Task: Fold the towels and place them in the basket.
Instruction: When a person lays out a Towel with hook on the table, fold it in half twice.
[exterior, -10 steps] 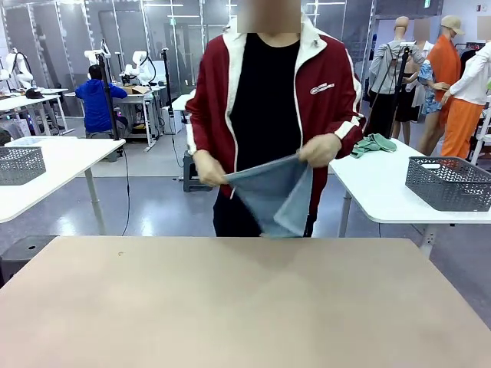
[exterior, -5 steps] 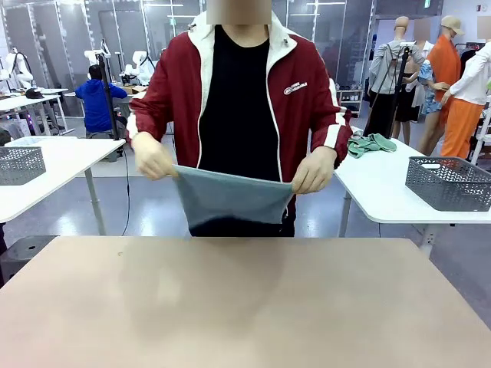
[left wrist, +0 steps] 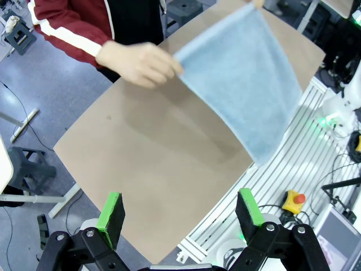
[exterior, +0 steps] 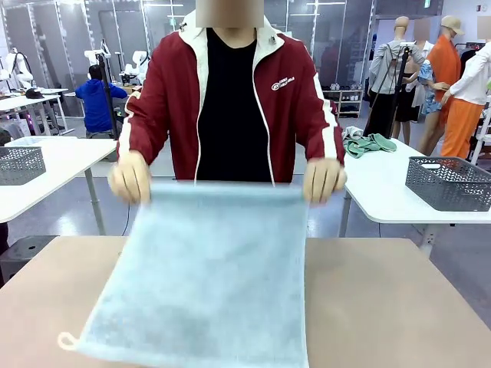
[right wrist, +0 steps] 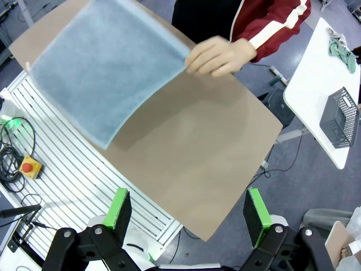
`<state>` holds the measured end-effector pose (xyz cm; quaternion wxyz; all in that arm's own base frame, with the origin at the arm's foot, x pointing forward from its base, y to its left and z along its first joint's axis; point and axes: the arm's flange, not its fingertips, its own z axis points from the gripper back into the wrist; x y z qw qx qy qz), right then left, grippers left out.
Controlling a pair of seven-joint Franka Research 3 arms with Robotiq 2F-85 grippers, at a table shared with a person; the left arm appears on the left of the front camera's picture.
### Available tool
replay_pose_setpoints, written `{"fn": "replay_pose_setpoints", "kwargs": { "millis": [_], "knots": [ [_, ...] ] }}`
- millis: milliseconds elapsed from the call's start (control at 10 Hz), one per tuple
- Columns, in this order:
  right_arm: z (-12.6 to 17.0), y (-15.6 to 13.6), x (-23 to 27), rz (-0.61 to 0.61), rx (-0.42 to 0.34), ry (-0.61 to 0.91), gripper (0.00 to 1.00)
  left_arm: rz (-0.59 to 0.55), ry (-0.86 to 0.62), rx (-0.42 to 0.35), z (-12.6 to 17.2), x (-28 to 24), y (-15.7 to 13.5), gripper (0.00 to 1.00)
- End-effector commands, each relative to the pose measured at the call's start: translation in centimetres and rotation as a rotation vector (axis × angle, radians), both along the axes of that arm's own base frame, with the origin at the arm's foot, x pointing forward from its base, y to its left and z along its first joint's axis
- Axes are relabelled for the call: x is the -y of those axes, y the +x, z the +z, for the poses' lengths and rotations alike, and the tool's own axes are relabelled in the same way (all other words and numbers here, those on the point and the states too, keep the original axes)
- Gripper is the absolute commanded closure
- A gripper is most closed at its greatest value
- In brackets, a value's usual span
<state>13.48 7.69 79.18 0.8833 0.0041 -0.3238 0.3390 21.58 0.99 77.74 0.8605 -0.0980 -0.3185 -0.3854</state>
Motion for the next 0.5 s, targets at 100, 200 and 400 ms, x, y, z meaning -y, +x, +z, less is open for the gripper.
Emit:
{"fn": "replay_pose_setpoints", "kwargs": {
  "millis": [100, 200, 400],
  "knots": [
    [-0.01, -0.20, 0.06, 0.000, 0.006, 0.001, 0.00, -0.006, -0.001, 0.001, 0.01, 0.07, 0.00, 0.00],
    [-0.01, -0.20, 0.06, 0.000, 0.006, 0.001, 0.00, -0.006, -0.001, 0.001, 0.01, 0.07, 0.00, 0.00],
    [-0.01, -0.20, 0.06, 0.000, 0.006, 0.001, 0.00, -0.006, -0.001, 0.001, 0.01, 0.07, 0.00, 0.00]
  ]
}}
